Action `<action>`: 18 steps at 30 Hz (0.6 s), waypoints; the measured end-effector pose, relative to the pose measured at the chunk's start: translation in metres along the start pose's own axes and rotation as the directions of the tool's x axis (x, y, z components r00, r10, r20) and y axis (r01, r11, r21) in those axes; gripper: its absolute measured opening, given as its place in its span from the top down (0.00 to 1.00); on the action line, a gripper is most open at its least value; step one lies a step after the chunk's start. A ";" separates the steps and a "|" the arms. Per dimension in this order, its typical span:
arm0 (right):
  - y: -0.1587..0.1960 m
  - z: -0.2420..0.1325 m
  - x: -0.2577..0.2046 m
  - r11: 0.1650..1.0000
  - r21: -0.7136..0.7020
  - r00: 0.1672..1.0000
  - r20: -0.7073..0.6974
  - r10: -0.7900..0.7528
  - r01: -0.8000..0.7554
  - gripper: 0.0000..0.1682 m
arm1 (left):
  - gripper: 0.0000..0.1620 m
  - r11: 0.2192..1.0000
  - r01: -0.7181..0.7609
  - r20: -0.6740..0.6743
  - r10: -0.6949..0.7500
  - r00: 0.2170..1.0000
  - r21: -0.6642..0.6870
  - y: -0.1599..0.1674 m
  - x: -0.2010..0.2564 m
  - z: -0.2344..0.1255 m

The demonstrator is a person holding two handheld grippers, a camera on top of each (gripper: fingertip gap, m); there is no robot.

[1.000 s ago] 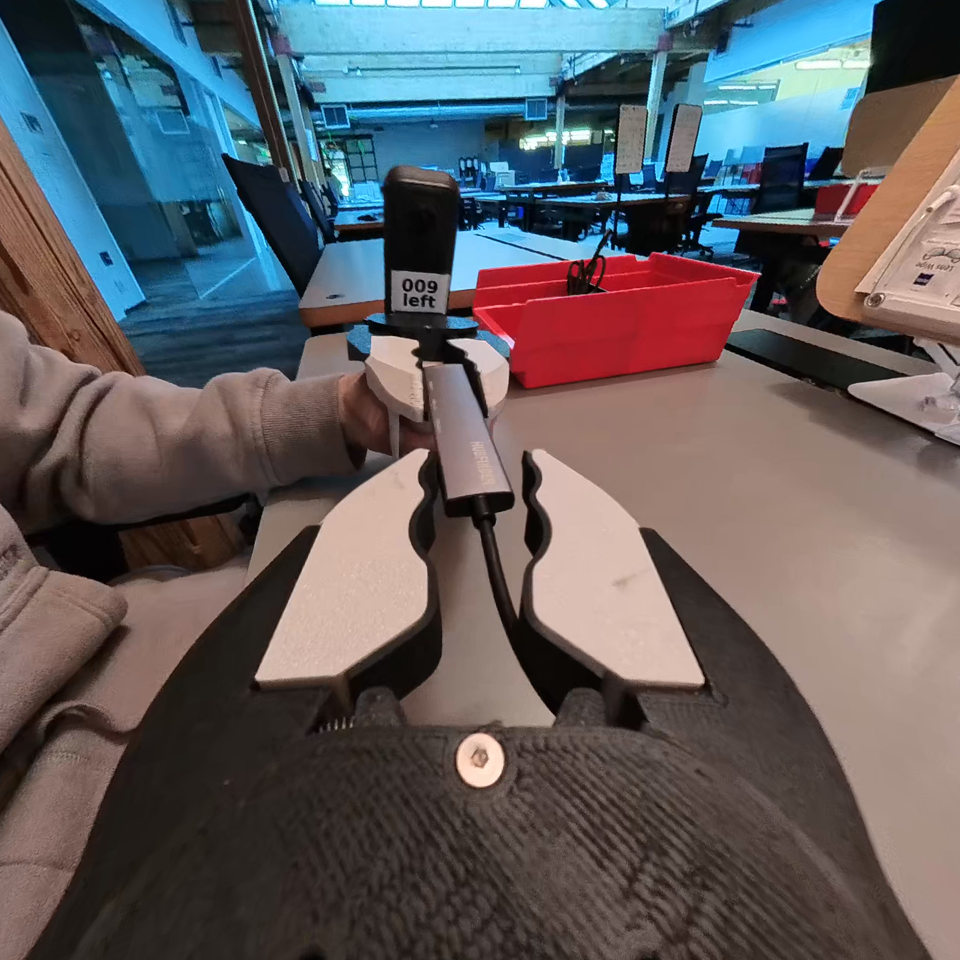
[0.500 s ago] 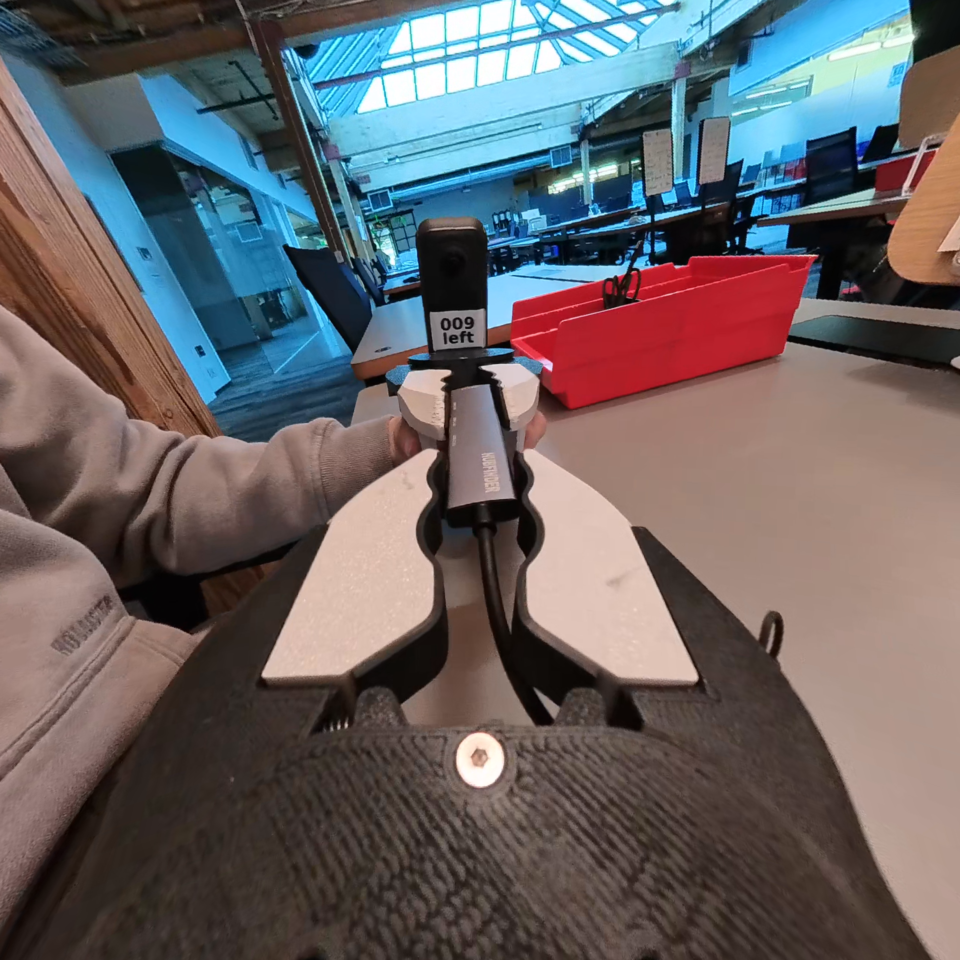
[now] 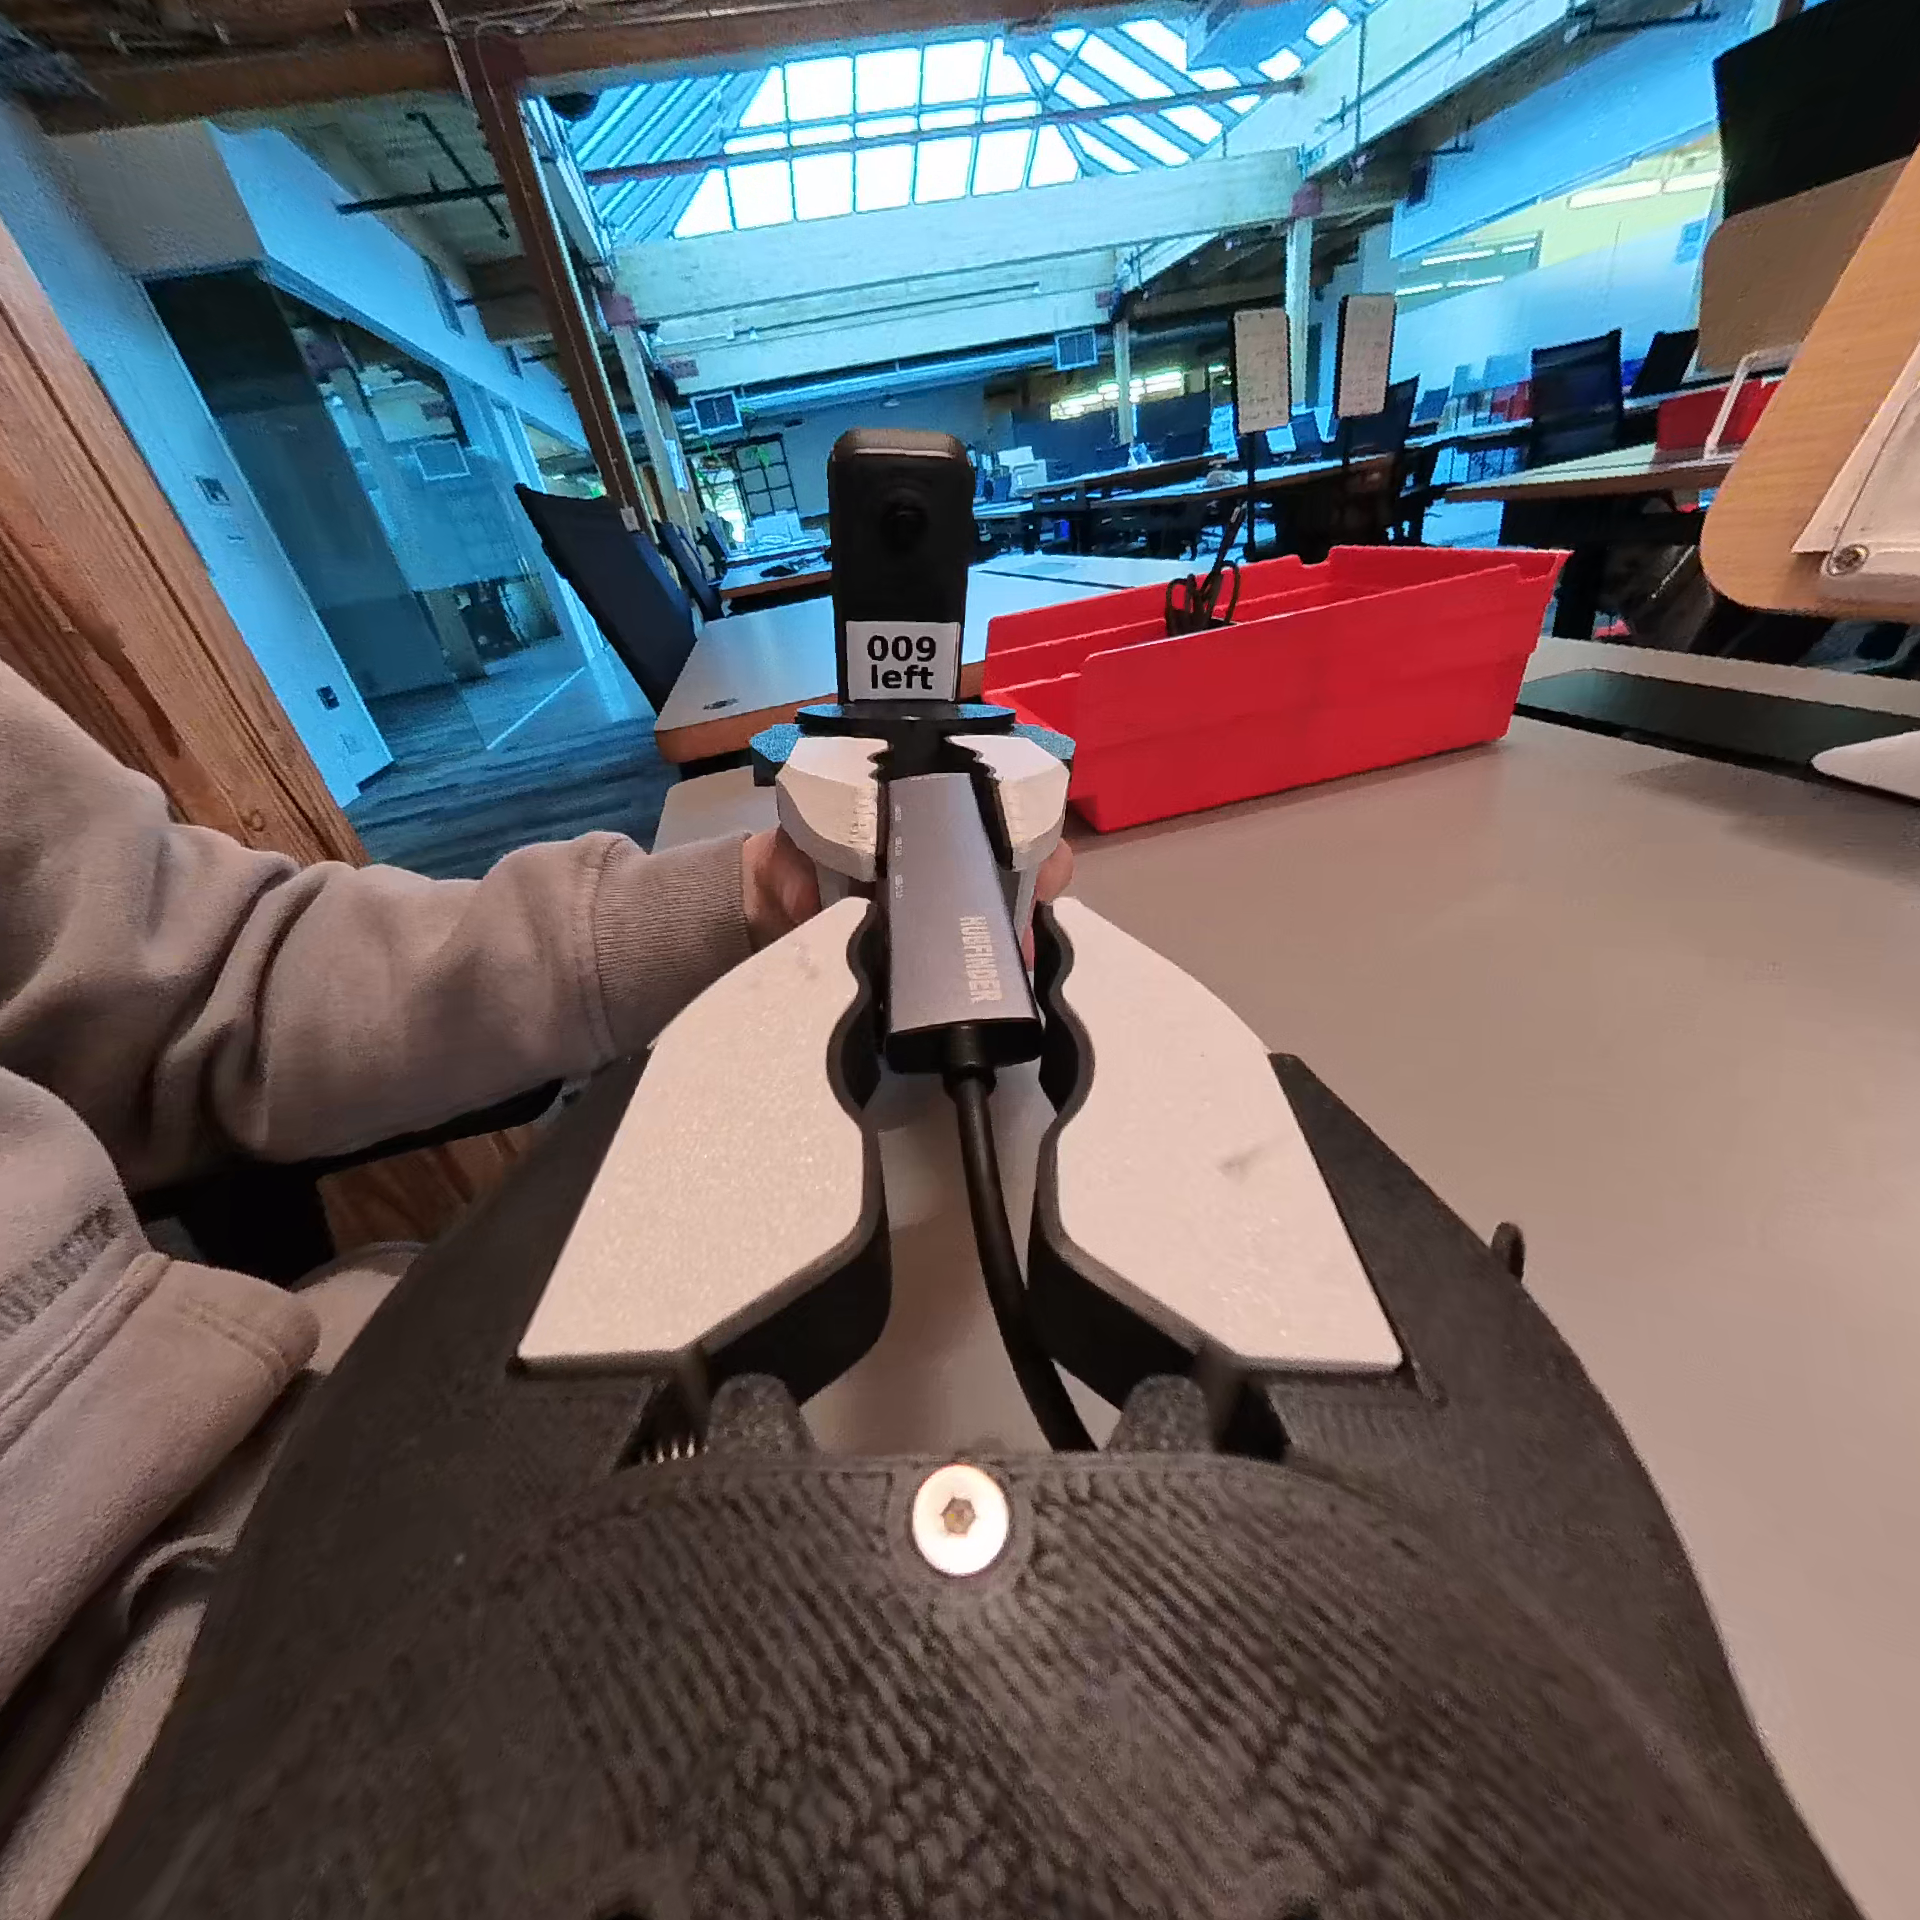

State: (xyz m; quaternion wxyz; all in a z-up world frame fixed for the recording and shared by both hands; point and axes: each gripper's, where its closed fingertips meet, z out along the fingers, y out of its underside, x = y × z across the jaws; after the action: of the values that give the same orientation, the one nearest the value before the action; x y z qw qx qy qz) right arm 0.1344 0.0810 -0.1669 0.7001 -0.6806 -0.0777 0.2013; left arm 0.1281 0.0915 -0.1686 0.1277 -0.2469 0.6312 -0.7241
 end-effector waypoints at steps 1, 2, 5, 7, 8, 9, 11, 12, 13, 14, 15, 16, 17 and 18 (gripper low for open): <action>0.000 0.000 -0.001 1.000 0.004 1.000 0.001 -0.009 0.009 0.84 | 0.85 1.000 0.000 -0.004 0.000 1.000 0.003 0.000 0.001 0.000; -0.001 0.000 -0.002 1.000 0.009 1.000 0.009 -0.008 0.008 0.84 | 0.85 1.000 -0.001 -0.010 0.001 1.000 0.006 0.000 0.001 0.000; 0.001 0.000 -0.003 1.000 0.002 1.000 0.027 0.006 -0.006 0.84 | 0.85 1.000 -0.005 -0.015 0.005 1.000 0.002 0.001 0.001 0.000; 0.002 0.000 -0.003 1.000 0.010 0.999 0.027 0.020 -0.020 0.84 | 0.85 1.000 -0.005 -0.016 0.005 1.000 0.000 0.001 0.001 0.000; 0.002 0.000 -0.004 1.000 0.013 0.999 0.031 0.025 -0.025 0.85 | 0.85 1.000 -0.005 -0.017 0.005 1.000 0.000 0.001 0.001 0.000; 0.002 0.000 -0.004 1.000 0.014 0.999 0.032 0.024 -0.024 0.85 | 0.85 1.000 -0.006 -0.018 0.006 1.000 0.001 0.001 0.002 0.000; 0.002 0.000 -0.005 1.000 0.002 0.999 0.038 0.024 -0.024 0.85 | 0.85 1.000 -0.013 -0.016 0.013 1.000 0.005 0.001 0.002 -0.001; 0.000 0.000 -0.005 1.000 0.005 0.999 0.036 0.022 -0.022 0.85 | 0.85 1.000 -0.017 -0.014 0.017 1.000 0.016 0.000 0.002 -0.001; -0.001 0.001 -0.005 1.000 0.012 0.999 0.032 0.022 -0.023 0.85 | 0.85 0.999 -0.014 -0.012 0.015 1.000 0.030 -0.002 0.002 -0.001; -0.002 0.001 -0.004 0.999 0.021 0.999 0.022 0.027 -0.027 0.85 | 0.83 0.999 -0.011 0.003 0.011 1.000 0.040 -0.004 0.000 -0.001; -0.004 0.001 -0.001 0.999 0.040 1.000 -0.001 0.020 -0.020 0.85 | 0.79 0.999 -0.013 0.043 0.011 0.999 0.052 -0.006 -0.005 -0.002; -0.009 -0.002 0.002 0.997 0.065 1.000 -0.013 0.028 -0.027 0.85 | 0.71 0.997 -0.020 0.095 0.013 0.995 0.071 -0.010 -0.011 -0.005; -0.013 -0.006 0.007 0.995 0.088 0.998 -0.026 0.049 -0.047 0.85 | 0.69 0.996 -0.022 0.135 0.010 0.991 0.087 -0.014 -0.015 -0.009; -0.017 -0.010 0.014 0.993 0.110 0.997 -0.056 0.058 -0.052 0.85 | 0.69 0.996 -0.021 0.167 0.006 0.986 0.092 -0.018 -0.018 -0.014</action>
State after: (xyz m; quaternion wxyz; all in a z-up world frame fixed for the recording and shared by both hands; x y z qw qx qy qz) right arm 0.1543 0.0772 -0.1536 0.7321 -0.6493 -0.0270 0.2041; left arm 0.1383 0.1152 -0.1554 0.1964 -0.2961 0.5855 -0.7287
